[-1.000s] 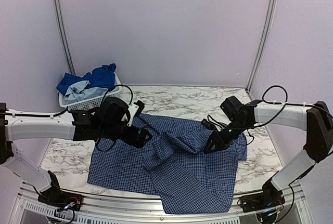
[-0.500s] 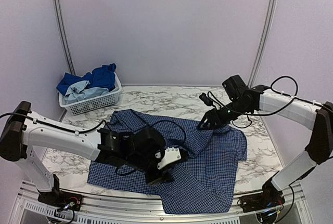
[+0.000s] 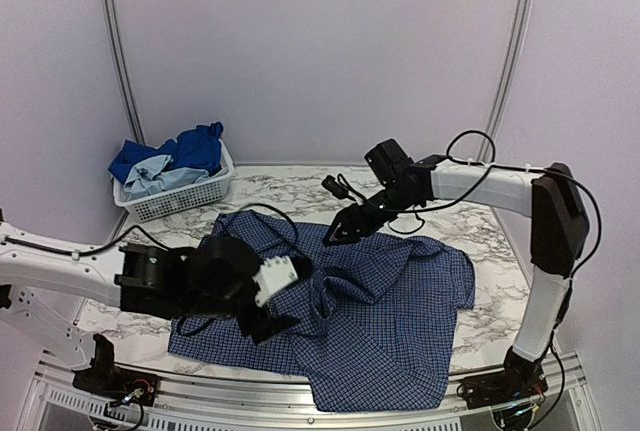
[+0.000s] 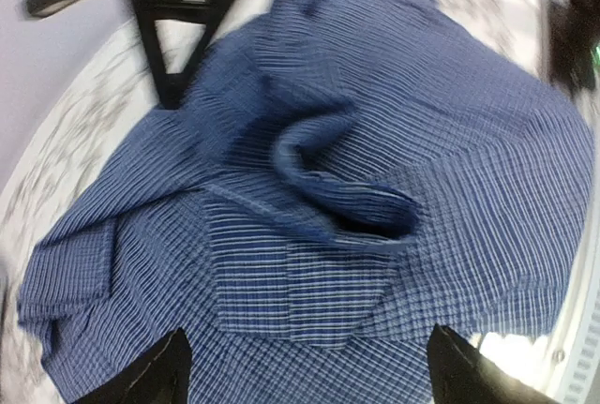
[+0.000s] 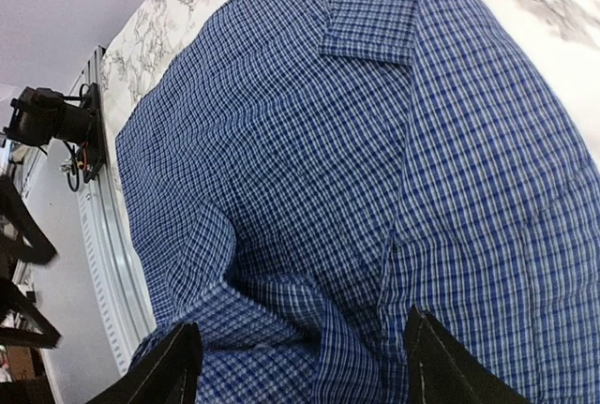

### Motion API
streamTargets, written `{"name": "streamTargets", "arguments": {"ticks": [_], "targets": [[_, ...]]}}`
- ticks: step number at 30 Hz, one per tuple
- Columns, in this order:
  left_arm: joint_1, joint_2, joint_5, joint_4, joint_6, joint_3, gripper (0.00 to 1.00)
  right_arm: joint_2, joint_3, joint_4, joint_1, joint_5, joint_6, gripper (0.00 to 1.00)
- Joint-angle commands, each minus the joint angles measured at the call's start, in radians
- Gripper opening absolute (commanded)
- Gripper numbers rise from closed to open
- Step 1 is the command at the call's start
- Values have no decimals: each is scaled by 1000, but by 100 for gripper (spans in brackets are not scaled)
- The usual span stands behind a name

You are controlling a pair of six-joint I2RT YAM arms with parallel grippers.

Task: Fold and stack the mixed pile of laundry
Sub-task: Adjust the flattened shirt at the center of the board.

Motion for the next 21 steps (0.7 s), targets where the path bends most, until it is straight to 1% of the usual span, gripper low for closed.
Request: {"name": "streamTargets", "arguments": {"ticks": [1,2,5,8,11,15,21], "targets": [[123,-163,-116,101,-326,-117,95,107,153,-114,38,29,-129,68],[147,-189,-132,111,-371,-139,98,128,172,-142,46,24,-144,67],[199,-246,-158,125,-465,-198,99,127,134,-140,69,9,-142,65],[222,-272,-172,121,-505,-224,99,104,58,-153,118,50,-158,64],[232,-279,-189,111,-525,-234,99,72,-11,-189,153,92,-157,57],[245,-268,-215,96,-550,-239,99,-54,-130,-214,175,132,-120,55],[288,-217,-190,80,-551,-216,99,-272,-293,-238,178,198,-45,55]]}}
